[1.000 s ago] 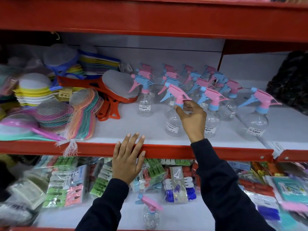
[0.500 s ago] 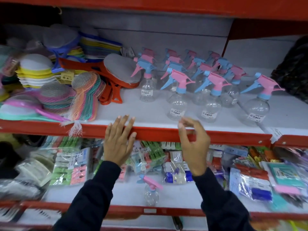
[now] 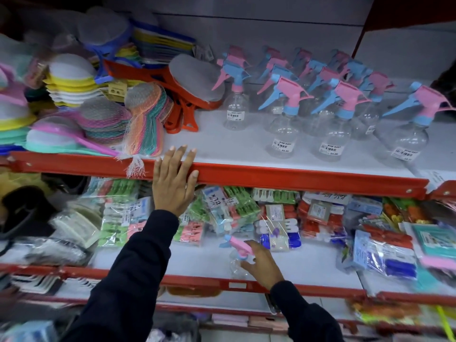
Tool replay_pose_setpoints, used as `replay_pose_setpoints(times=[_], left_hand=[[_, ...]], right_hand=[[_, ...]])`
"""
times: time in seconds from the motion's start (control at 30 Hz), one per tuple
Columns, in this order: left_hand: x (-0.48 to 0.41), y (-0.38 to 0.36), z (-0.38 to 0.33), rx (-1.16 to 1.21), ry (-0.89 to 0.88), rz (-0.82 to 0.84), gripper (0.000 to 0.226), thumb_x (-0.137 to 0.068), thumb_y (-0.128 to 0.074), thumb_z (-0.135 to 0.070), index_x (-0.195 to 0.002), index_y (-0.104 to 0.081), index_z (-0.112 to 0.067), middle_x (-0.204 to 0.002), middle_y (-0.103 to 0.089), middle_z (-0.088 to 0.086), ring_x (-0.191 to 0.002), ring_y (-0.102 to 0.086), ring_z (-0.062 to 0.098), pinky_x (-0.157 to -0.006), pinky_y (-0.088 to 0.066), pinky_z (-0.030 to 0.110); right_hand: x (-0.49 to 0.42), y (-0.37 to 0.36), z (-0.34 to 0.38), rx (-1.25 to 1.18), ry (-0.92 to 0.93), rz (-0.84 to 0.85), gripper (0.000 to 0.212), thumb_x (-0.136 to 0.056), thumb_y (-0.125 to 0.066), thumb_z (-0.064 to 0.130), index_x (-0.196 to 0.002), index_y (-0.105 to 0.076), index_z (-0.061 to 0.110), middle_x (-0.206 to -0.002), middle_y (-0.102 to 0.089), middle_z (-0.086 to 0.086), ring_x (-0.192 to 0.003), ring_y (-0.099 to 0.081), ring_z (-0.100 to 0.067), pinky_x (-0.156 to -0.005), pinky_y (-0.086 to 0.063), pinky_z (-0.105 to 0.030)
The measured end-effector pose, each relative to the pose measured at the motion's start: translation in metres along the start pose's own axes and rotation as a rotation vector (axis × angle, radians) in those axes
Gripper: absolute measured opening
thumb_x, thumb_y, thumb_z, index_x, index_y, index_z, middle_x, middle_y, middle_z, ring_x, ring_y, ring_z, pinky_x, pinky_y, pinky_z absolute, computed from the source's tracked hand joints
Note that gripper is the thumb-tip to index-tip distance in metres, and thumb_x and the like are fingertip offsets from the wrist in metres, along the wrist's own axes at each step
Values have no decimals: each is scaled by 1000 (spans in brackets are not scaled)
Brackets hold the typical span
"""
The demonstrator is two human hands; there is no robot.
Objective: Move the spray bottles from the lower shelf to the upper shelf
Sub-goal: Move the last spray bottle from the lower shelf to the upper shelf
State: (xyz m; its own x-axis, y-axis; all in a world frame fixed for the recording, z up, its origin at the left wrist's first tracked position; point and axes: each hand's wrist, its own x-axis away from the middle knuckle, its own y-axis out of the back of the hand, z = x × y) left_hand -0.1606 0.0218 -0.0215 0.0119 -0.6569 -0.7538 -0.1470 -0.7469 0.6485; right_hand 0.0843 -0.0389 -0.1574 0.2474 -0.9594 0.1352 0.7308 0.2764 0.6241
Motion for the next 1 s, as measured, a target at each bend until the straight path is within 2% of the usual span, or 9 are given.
replay_pose_setpoints(times=[0.07,0.17,0.4,0.47,0.57,0.6,0.73,0.87,1.0], left_hand=[[0,0,0,6,-5,-20,45,-100,-24,-40,-139,-38,-23,-142,-45,5,-136,-26,21,-117,-2,31],[1,-1,0,9,-17,-30,44,-99,-26,-38,-138,-38,-23,-142,-46,5,-136,-27,20,-116,-4,32],[-2,-3,0,27,-12,-23,44,-99,-25,-39,-138,-38,-23,-141,-47,5,-135,-28,20,-116,-4,32],[-2,-2,0,32,-6,-17,44,-99,-24,-39,-138,-38,-24,-140,-47,4,-135,-29,20,-116,-5,32],[-2,-1,0,31,-10,-8,44,-99,-24,-39,-138,-39,-23,-140,-47,4,-134,-30,21,-116,-6,33],[-2,0,0,30,-12,-6,44,-99,-25,-39,-138,-38,-23,-140,-47,4,-134,-30,21,-116,-6,33],[-2,3,1,33,-21,7,44,-98,-26,-39,-138,-38,-23,-139,-47,4,-134,-30,21,-116,-4,32],[-2,6,1,38,-23,31,45,-99,-24,-40,-138,-39,-23,-139,-47,4,-135,-30,21,-117,-3,31],[-2,7,1,46,-18,57,45,-99,-23,-41,-139,-37,-24,-139,-47,3,-134,-31,21,-116,-4,32]], right_hand=[[-1,2,4,-32,7,-26,36,-75,-73,15,-108,-59,16,-105,-64,-7,-97,-58,-23,-76,-46,-24],[3,17,17,-89,42,-42,32,-72,-76,14,-100,-62,19,-98,-65,-8,-87,-59,-23,-65,-41,-13],[28,89,86,-178,233,-98,38,-68,-79,22,-96,-60,40,-93,-67,10,-71,-57,3,-63,-45,-12],[32,112,113,-252,297,-153,32,-64,-80,29,-92,-66,36,-91,-70,5,-68,-59,-1,-65,-50,-19],[33,145,155,-367,388,-248,38,-59,-83,37,-94,-69,33,-93,-74,-6,-79,-68,-22,-72,-56,-42],[32,154,169,-384,421,-291,40,-58,-83,37,-94,-69,33,-92,-74,-6,-79,-69,-23,-72,-56,-43],[17,182,221,-359,531,-463,35,-64,-77,32,-96,-64,33,-90,-69,6,-76,-60,-11,-70,-52,-27],[-25,183,242,-338,529,-607,33,-70,-77,30,-97,-67,14,-79,-65,2,-67,-54,-4,-65,-48,-24],[-66,166,251,-315,477,-724,24,-72,-77,29,-84,-62,14,-77,-63,-2,-67,-54,-12,-62,-45,-21]])
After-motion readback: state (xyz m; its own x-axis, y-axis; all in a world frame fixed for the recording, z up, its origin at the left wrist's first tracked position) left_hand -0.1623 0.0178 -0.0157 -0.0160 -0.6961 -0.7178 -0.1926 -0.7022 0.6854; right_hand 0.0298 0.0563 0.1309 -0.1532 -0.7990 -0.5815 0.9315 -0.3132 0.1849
